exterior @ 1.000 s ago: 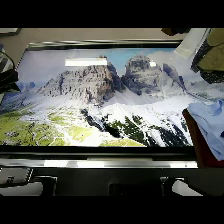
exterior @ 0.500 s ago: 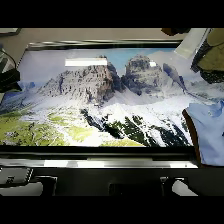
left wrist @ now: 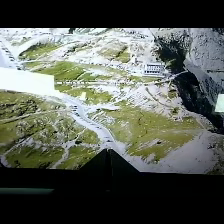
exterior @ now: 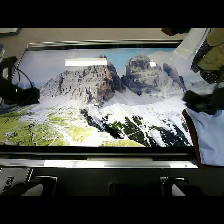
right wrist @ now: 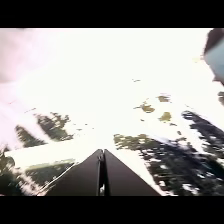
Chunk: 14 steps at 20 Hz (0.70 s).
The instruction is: Fold the clothes and pants, and hang the long-sleeved shirts on hangers.
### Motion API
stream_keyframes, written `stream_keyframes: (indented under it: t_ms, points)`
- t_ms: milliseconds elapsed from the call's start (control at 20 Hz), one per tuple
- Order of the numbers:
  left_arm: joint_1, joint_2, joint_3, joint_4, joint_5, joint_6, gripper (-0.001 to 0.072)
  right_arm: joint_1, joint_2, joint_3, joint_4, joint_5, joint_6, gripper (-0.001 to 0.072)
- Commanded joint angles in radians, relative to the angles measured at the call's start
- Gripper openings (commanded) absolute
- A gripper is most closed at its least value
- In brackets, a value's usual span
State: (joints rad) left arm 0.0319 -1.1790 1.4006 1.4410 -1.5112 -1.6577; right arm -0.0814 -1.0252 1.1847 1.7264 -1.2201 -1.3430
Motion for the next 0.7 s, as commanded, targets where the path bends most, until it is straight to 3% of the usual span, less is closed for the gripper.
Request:
stream_keyframes:
  t_ms: [0,200,450,650]
  points:
    - [-0.013,0.196,-0.261,0.000,0.073,0.041,0.0017,0.318,0.014,0.001,-0.018,0.034,0.046,0.0041]
    - [-0.013,0.283,-0.346,0.000,0.071,0.088,0.0017,0.492,0.014,0.001,-0.160,0.076,0.090,0.0043]
    - [-0.013,0.280,-0.346,0.000,0.065,0.058,0.0018,0.504,0.014,0.002,-0.161,-0.030,0.098,0.0043]
    - [-0.013,0.280,-0.346,0.000,0.065,0.058,0.0018,0.504,0.014,0.002,-0.161,-0.032,0.098,0.0043]
